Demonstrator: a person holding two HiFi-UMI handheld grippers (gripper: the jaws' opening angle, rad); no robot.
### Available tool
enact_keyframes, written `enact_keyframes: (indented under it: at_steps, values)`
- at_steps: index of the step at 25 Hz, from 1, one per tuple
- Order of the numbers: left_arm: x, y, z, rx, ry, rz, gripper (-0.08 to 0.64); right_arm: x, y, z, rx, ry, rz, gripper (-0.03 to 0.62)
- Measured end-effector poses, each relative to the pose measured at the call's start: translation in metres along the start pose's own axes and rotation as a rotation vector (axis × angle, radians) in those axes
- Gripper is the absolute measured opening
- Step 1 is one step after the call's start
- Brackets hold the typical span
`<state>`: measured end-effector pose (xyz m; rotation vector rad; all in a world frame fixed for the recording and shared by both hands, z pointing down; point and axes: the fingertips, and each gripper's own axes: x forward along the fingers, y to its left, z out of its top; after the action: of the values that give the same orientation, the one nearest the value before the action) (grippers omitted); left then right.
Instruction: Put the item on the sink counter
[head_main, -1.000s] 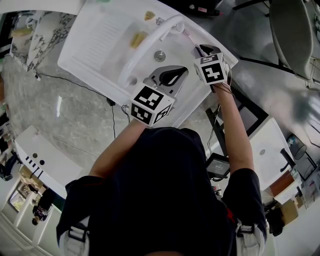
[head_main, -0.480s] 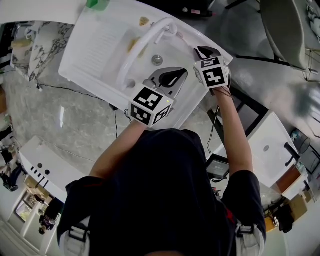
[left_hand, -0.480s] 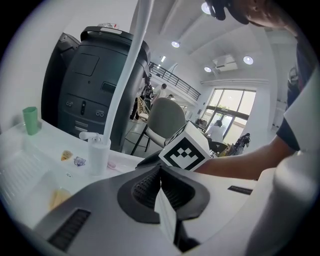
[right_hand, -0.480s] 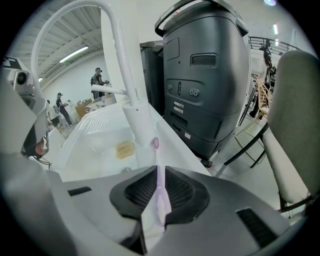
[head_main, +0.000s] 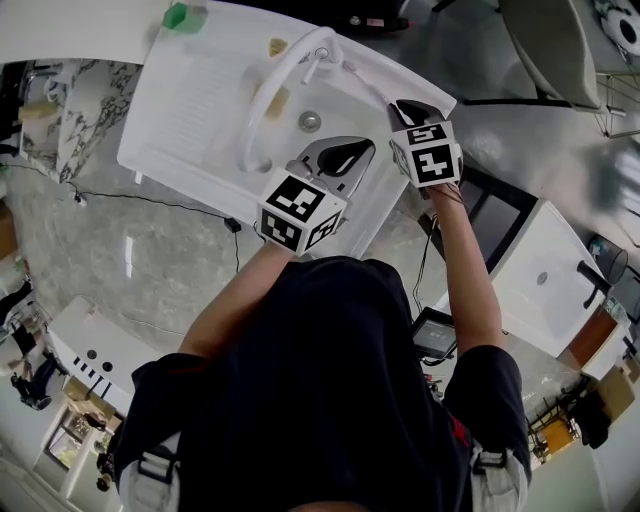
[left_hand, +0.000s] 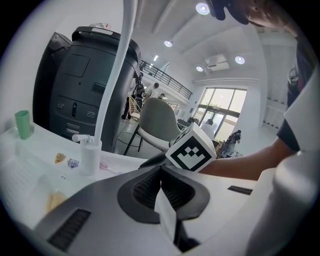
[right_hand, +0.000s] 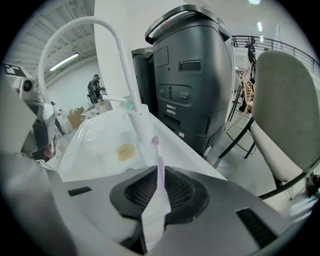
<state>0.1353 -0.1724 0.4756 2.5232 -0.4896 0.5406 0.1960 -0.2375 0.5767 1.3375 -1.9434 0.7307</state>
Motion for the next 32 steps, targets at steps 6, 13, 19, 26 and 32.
enact_keyframes:
  at_steps: [6,13,19,26,32]
  values:
    - [-0.012,-0.01,-0.003,0.025,0.002,-0.036,0.014,-0.02,0.009,-0.009,0.034,-0.011,-0.039,0.06]
    - [-0.028,-0.023,-0.012,0.056,0.009,-0.076,0.014,-0.044,0.03,-0.02,0.074,-0.028,-0.076,0.054]
    - [-0.043,-0.032,-0.019,0.086,0.015,-0.108,0.014,-0.062,0.047,-0.032,0.136,-0.044,-0.105,0.049]
    - [-0.065,-0.038,-0.027,0.118,0.006,-0.127,0.014,-0.083,0.068,-0.043,0.195,-0.083,-0.144,0.044]
    - [-0.085,-0.037,-0.021,0.168,-0.016,-0.136,0.014,-0.107,0.086,-0.034,0.219,-0.15,-0.197,0.041]
